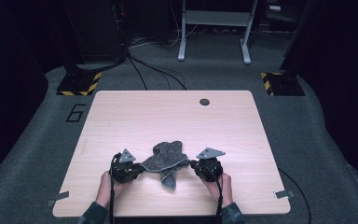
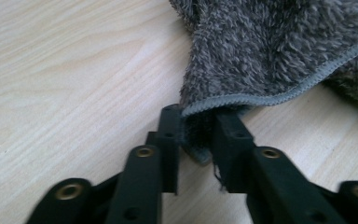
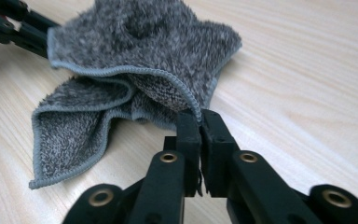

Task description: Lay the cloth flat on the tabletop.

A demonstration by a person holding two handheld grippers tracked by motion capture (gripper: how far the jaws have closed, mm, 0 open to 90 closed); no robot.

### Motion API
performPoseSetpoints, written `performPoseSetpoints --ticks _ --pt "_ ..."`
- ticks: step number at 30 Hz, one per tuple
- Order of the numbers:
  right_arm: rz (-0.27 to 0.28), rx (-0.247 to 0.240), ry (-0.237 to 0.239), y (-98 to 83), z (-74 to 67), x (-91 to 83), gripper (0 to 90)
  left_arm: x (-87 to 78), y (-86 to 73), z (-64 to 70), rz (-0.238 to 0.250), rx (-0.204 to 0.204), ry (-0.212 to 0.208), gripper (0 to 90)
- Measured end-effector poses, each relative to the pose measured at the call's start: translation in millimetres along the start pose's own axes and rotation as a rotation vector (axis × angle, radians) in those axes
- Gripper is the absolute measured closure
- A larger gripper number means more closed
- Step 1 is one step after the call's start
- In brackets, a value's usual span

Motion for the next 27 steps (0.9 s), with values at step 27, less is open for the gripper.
performPoseSetpoints --ticks 27 --pt "0.060 0.073 0.016 -2.6 19.3 -50.3 88.5 -29.8 9.3 8.9 0.047 0.044 0.021 87.1"
Point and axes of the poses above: each handheld gripper's, and its own axes: x roughly forward along the jaws, y roughly out of its top, z roughly to its right, the point moved 2 cm from there along x, roughly forward along the jaws, and after that the axes turned 5 degrees about z, right-handed, at the moved point
